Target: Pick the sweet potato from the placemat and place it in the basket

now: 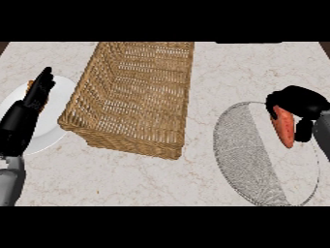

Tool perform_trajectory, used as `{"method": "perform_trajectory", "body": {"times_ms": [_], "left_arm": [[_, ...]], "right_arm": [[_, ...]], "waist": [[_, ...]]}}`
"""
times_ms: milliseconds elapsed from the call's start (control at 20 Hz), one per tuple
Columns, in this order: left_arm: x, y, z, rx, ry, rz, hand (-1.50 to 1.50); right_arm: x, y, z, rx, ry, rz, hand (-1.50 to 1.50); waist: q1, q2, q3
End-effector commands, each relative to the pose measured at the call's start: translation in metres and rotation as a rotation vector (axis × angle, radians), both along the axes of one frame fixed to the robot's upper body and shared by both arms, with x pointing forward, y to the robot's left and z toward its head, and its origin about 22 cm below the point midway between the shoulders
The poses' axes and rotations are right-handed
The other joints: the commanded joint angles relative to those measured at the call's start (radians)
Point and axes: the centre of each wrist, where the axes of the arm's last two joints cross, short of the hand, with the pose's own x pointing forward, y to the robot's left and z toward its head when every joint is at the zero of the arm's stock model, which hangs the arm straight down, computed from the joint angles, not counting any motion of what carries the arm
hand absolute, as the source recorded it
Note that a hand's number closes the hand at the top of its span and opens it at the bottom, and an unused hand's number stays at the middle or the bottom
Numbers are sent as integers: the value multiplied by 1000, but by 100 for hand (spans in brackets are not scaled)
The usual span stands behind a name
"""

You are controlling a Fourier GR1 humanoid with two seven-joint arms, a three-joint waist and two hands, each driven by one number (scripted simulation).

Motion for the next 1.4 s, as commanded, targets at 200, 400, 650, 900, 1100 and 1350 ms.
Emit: {"method": "perform_trajectory", "body": {"times_ms": [200, 400, 650, 900, 1100, 1350], "left_arm": [[-4, -4, -11, 1, -4, -14, 0], [2, 1, 5, 4, 6, -11, 0], [-3, -1, -6, 5, 8, -4, 0], [0, 7, 1, 9, -2, -10, 0], [0, 9, -2, 7, 20, 3, 0], [-3, -3, -10, 5, 14, -18, 0]], "right_arm": [[17, 17, 8, 51, -182, -661, 150], [21, 19, 32, 207, -377, -723, 150], [40, 55, 91, 675, -543, -670, 150], [43, 96, 174, 945, -571, -526, 150], [25, 130, 227, 969, -557, -433, 150], [9, 168, 293, 1006, -466, -370, 150]], "waist": [[12, 4, 5], [4, 1, 7], [-1, -4, 7], [-2, -7, 6], [0, -5, 6], [12, 0, 6]]}}
